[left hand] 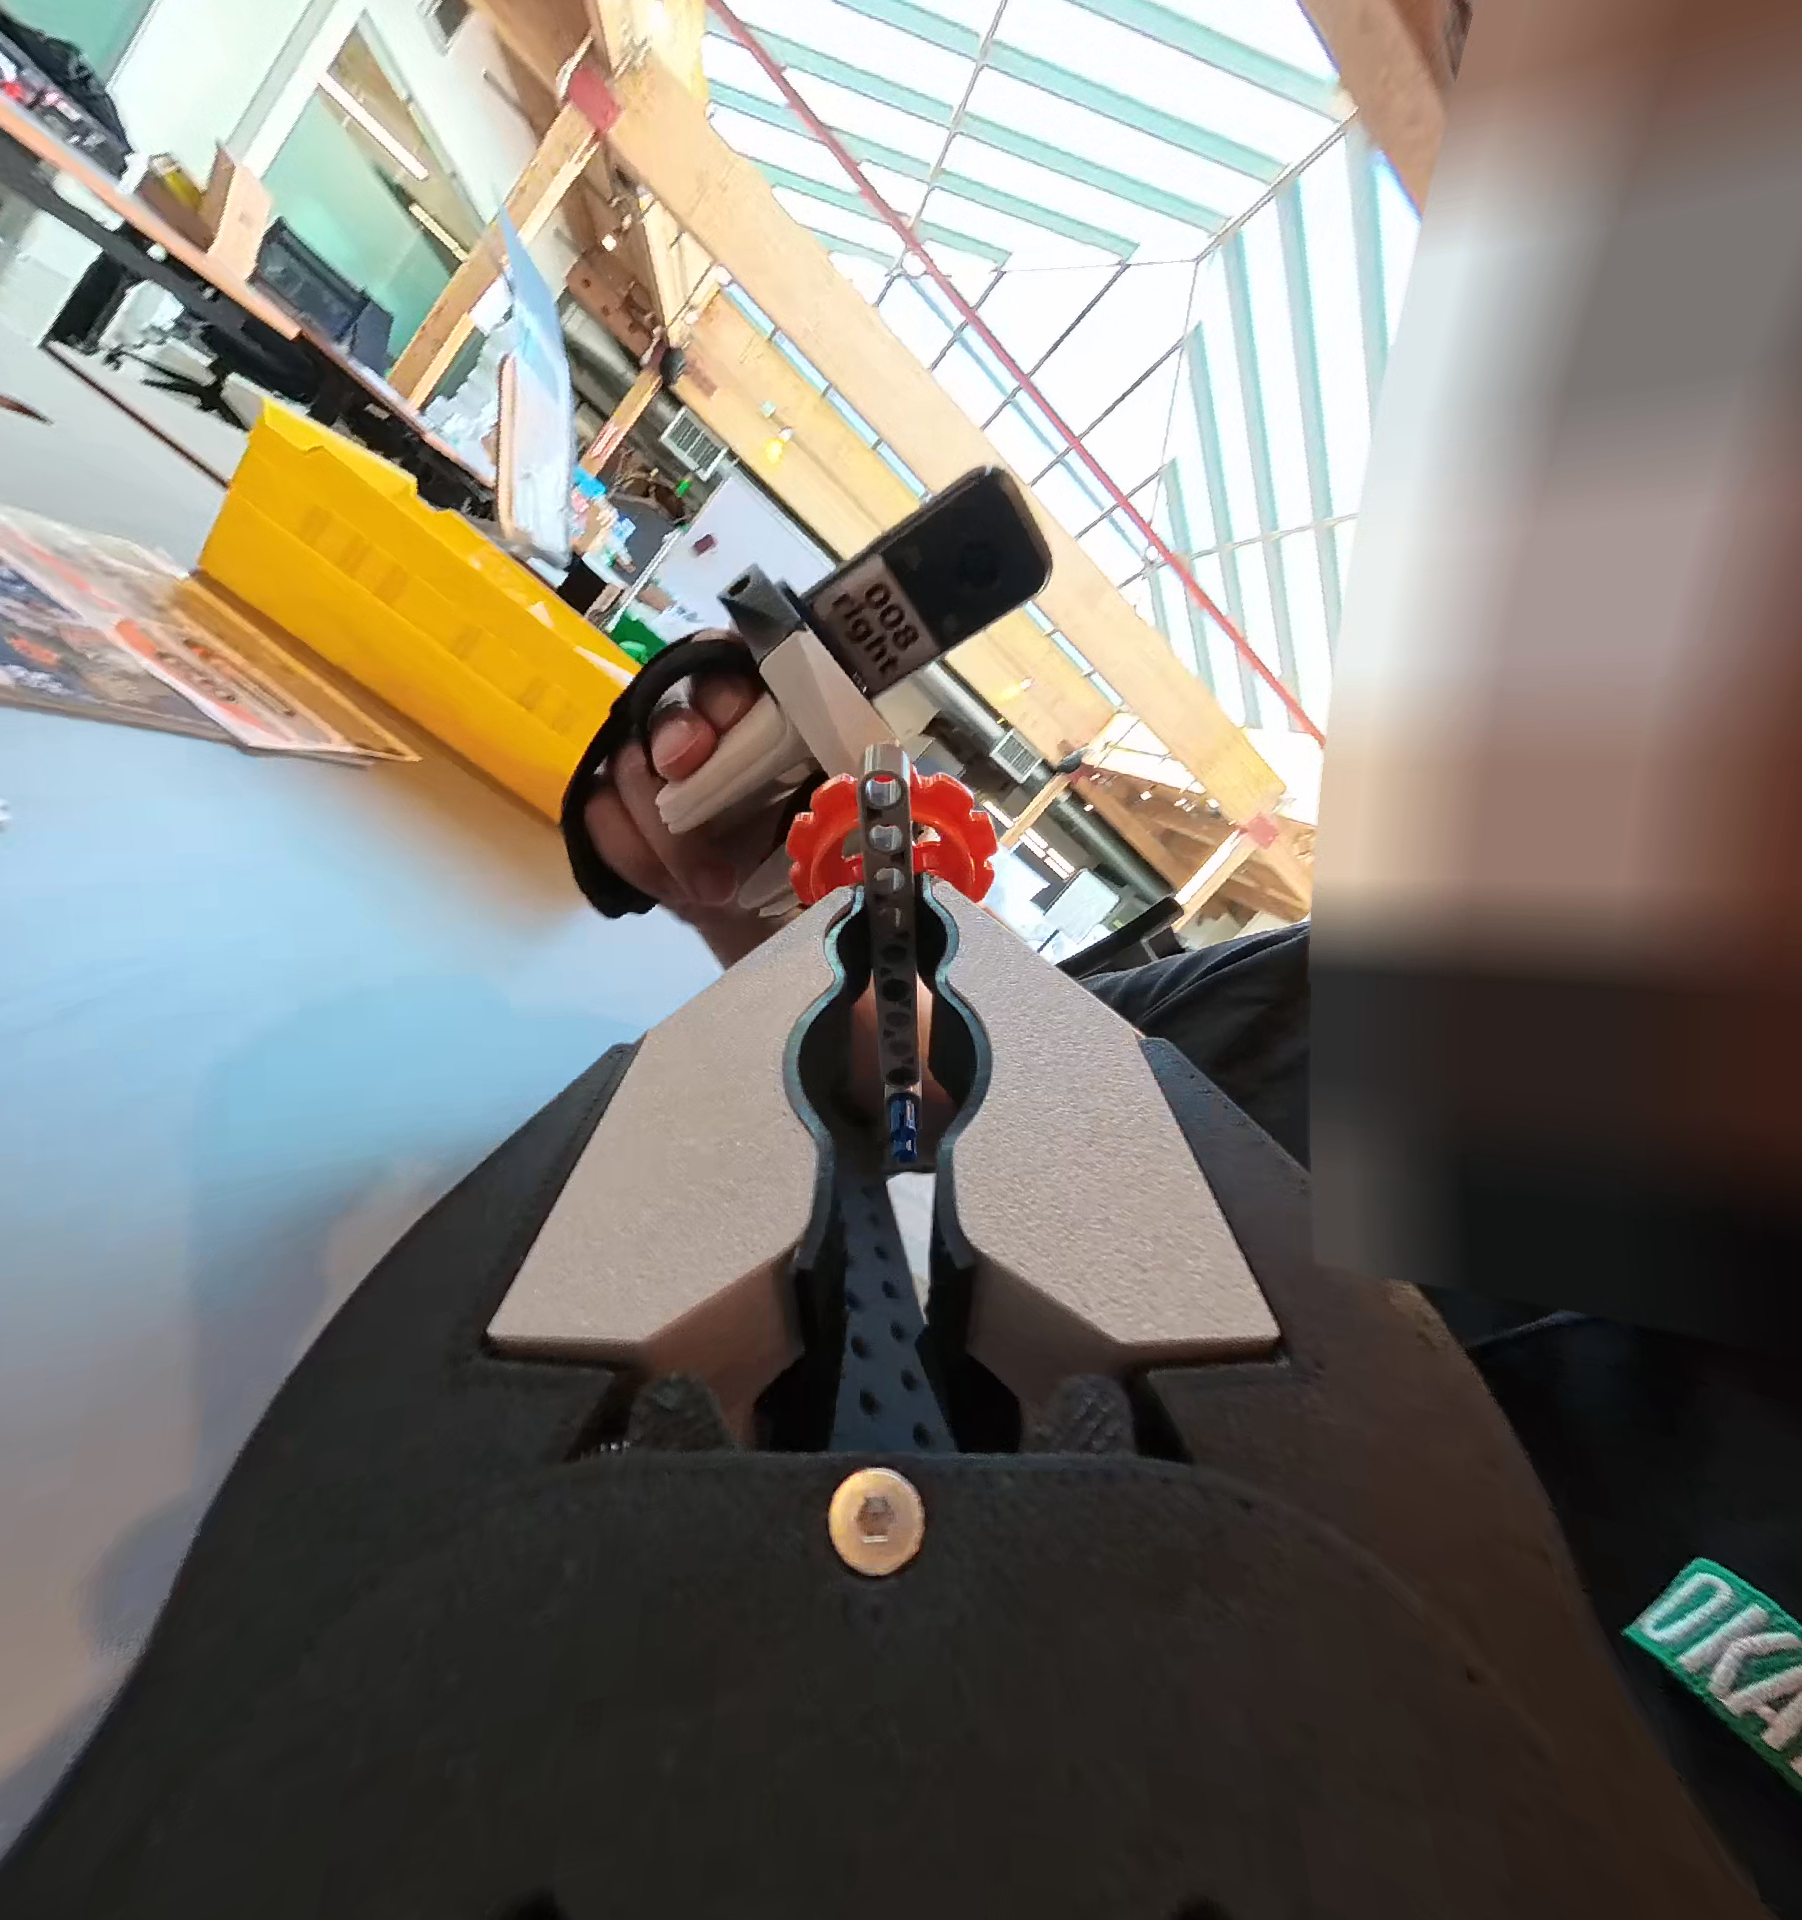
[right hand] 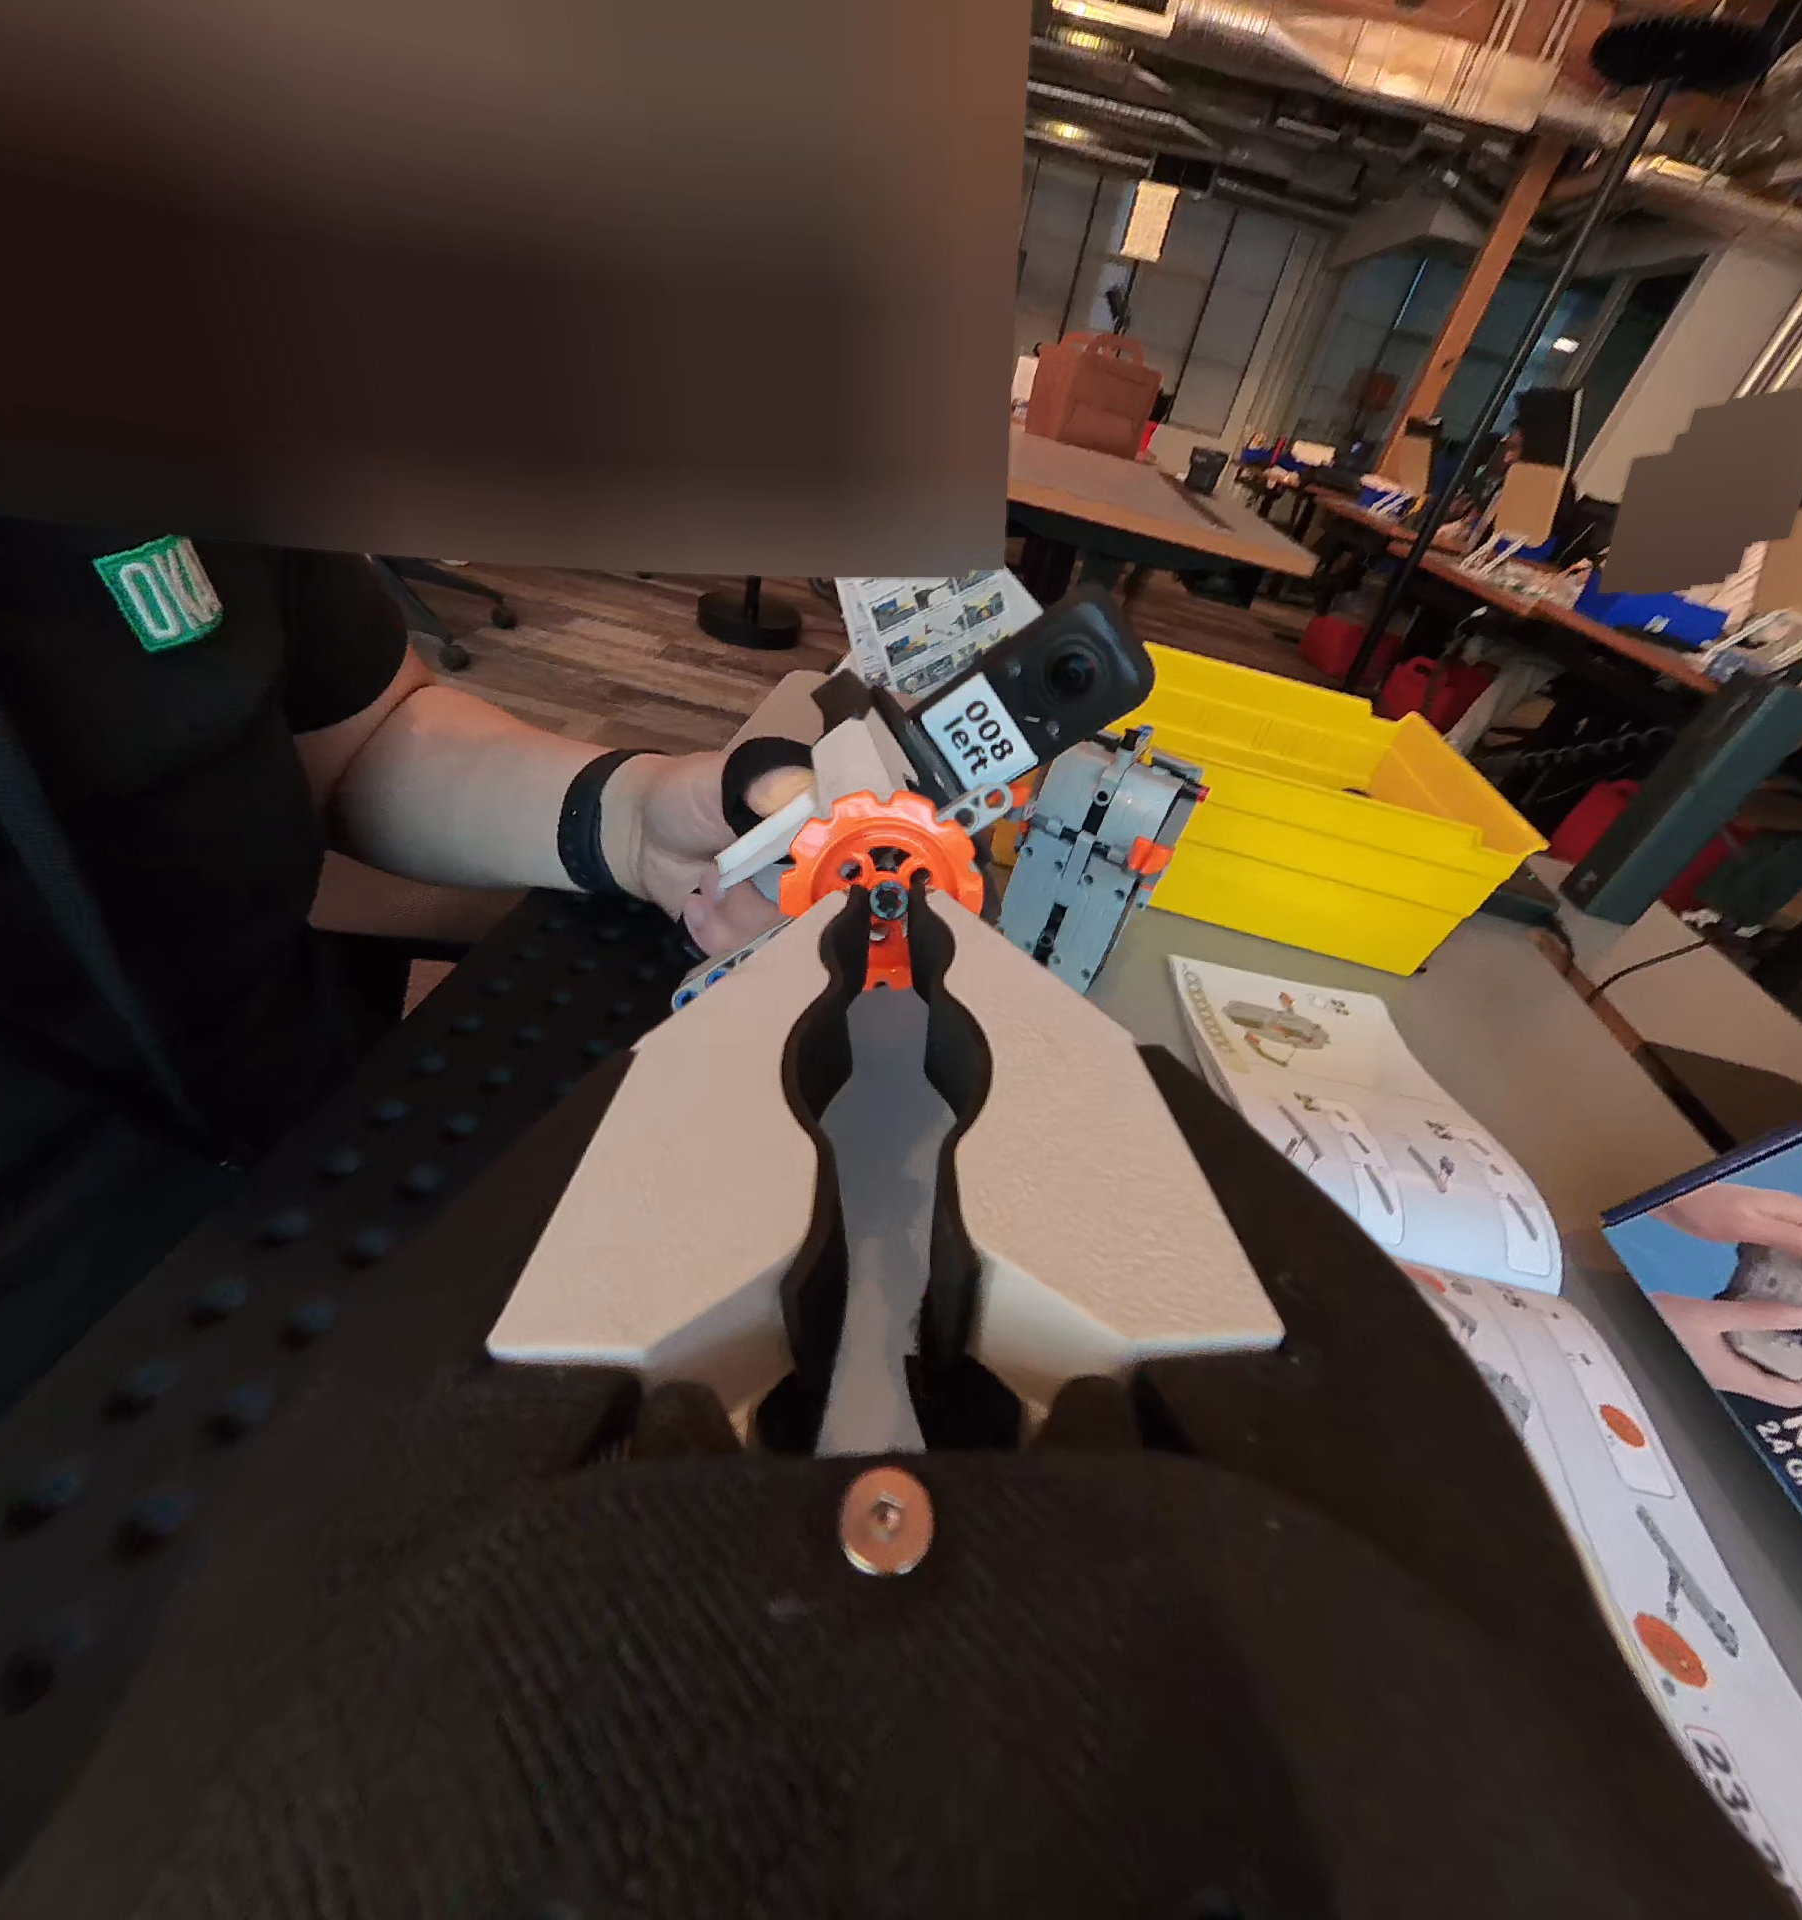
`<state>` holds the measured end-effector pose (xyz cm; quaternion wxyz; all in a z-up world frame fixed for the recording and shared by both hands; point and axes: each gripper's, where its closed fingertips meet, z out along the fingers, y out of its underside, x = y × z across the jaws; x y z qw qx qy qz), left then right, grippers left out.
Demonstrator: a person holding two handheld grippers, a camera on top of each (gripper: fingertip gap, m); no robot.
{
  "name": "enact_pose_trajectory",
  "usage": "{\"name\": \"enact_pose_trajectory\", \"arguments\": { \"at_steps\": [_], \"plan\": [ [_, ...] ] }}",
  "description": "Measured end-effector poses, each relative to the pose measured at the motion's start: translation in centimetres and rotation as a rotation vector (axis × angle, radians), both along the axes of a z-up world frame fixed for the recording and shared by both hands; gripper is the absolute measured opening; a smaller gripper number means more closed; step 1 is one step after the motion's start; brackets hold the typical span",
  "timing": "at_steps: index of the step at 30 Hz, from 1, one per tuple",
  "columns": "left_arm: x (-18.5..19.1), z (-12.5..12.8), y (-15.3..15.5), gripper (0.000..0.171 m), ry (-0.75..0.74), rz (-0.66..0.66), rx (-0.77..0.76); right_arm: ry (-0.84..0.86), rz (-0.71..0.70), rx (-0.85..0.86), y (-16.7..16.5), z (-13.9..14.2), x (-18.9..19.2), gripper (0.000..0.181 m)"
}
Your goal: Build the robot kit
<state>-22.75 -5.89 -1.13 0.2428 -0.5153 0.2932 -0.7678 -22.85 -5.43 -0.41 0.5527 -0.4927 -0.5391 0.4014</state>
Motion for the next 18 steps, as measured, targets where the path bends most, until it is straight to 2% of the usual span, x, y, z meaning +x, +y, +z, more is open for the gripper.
{"name": "enact_pose_trajectory", "arguments": {
  "at_steps": [10,18],
  "plan": [
    [-0.5,0.9,0.1,0.005,-0.054,0.007,0.005,0.071,-0.048,0.064,0.1,1.0,-0.5,0.005],
    [0.0,-0.2,-0.1,0.004,0.022,0.008,0.021,-0.035,-0.003,0.004,-0.3,-0.3,-0.1,0.005]
  ]
}}
